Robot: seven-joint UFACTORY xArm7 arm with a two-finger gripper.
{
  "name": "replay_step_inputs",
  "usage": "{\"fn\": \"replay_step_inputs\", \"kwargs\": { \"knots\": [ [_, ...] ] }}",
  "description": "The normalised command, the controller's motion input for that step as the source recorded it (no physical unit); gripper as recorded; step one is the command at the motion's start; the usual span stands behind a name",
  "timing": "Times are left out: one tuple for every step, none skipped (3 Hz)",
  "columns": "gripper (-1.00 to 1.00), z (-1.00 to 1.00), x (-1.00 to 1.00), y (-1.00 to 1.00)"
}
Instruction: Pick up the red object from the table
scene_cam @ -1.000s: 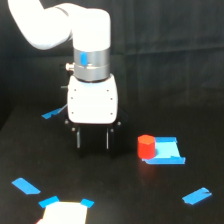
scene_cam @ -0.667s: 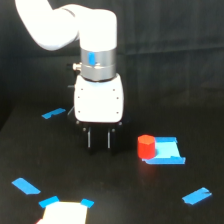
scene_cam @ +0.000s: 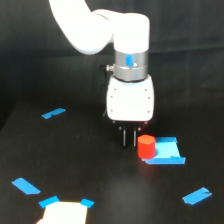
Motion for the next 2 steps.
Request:
{"fn": "replay_step_inputs", "kwargs": {
  "knots": [
    [0.02, 0.97, 0.64, -0.93],
    [0.43, 1.0, 0.18, -1.0]
  ]
}}
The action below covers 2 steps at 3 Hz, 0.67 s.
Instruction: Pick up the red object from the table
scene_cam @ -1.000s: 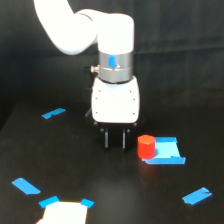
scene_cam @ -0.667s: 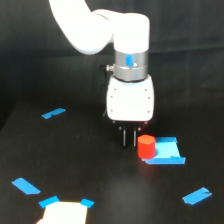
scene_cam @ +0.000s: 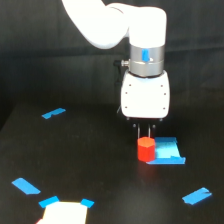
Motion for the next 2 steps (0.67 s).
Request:
{"fn": "replay_step_inputs", "kwargs": {
  "knots": [
    [1.0, -0.87, -0.71, -1.0],
    [1.0, -1.0, -0.47, -1.0]
  ]
}}
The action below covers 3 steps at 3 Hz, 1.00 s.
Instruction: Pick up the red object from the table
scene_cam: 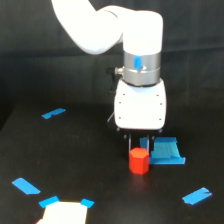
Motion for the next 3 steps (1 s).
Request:
{"fn": "replay_step_inputs", "kwargs": {
  "knots": [
    [-1.0, 1.0, 0.27, -0.35],
    [-1.0, 0.59, -1.0, -0.97],
    [-1.0, 0.84, -1.0, -1.0]
  ]
}}
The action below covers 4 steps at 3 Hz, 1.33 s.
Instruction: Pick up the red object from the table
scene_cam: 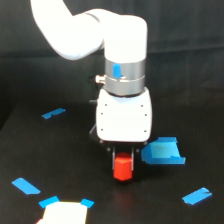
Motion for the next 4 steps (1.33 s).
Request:
{"fn": "replay_step_inputs", "kwargs": {
  "knots": [
    [-0.6, 1.0, 0.32, -0.3],
    [-1.0, 1.0, 0.01, 0.22],
    [-0.84, 1.0, -0.4, 0.78],
    [-1.0, 1.0, 0.26, 0.89]
  ]
}}
